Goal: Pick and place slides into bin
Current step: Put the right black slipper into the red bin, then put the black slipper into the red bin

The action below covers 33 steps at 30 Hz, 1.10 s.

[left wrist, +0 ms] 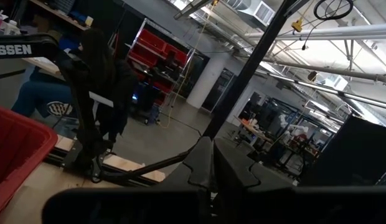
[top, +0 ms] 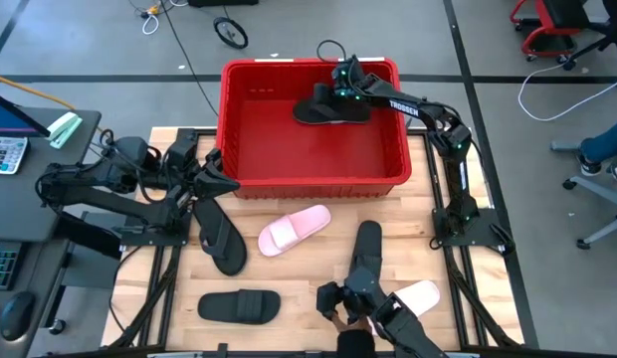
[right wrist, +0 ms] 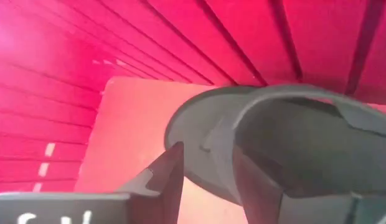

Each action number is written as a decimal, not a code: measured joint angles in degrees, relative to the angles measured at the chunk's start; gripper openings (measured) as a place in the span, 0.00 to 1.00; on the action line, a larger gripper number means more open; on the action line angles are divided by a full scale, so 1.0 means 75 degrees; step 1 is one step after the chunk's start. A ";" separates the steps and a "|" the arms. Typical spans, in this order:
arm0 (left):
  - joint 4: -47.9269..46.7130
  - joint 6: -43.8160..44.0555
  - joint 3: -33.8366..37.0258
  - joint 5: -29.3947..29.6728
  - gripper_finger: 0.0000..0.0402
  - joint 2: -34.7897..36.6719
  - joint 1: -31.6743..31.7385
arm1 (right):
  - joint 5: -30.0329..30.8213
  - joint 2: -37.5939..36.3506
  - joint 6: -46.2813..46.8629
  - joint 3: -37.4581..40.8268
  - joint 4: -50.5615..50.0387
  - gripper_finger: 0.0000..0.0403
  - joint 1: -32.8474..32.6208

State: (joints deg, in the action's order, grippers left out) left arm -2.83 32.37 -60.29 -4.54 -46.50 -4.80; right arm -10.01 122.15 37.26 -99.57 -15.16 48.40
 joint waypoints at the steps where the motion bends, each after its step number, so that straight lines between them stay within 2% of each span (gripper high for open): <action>1: 0.0000 0.0001 0.0000 0.0000 0.05 0.0000 0.0000 | 0.0088 0.0000 0.0000 0.0000 -0.0011 0.35 -0.0011; 5: -0.0003 0.0086 0.0000 0.0000 0.03 0.0000 0.0000 | 0.0695 0.0000 0.0003 0.0000 -0.0391 0.35 -0.0020; 7: -0.0023 0.0238 0.0000 -0.0003 0.03 0.0000 0.0000 | 0.0675 0.0000 0.0104 0.0000 -0.0583 0.35 -0.0003; 10: -0.0112 0.0243 0.0000 -0.0003 0.02 0.0001 0.0000 | -0.0230 0.0000 0.0078 0.0000 -0.0792 0.35 -0.0109; 14: -0.0128 0.0168 0.0000 -0.0003 0.02 0.0003 0.0000 | -0.1147 -0.0187 -0.0849 0.0014 -0.1028 0.35 -0.0702; 19: -0.0311 -0.0179 0.0000 -0.0131 0.06 0.0003 -0.0031 | -0.1382 -0.1341 -0.1862 0.0009 -0.0895 0.34 -0.1485; 23: -0.0792 -0.0243 -0.0001 -0.0416 0.09 0.0003 -0.0168 | -0.1452 -0.2565 -0.2070 0.0006 -0.0934 0.34 -0.2335; 26: -0.1705 -0.0131 -0.0003 -0.0527 0.11 0.0000 -0.0298 | -0.1530 -0.3426 -0.2313 0.0006 -0.1046 0.34 -0.3151; 28: -0.2743 0.0258 -0.0003 -0.0539 0.13 -0.0007 -0.0408 | -0.1384 -0.3945 -0.2623 0.0000 -0.1190 0.34 -0.3694; 33: -0.5621 0.1859 -0.0001 -0.0396 0.19 -0.0351 -0.0555 | -0.0419 -0.4868 -0.3349 0.0000 -0.1581 0.34 -0.5018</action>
State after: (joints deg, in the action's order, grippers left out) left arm -44.99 46.32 -60.30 -7.51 -49.13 -8.96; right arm -13.15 85.64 12.14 -99.57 -27.01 10.77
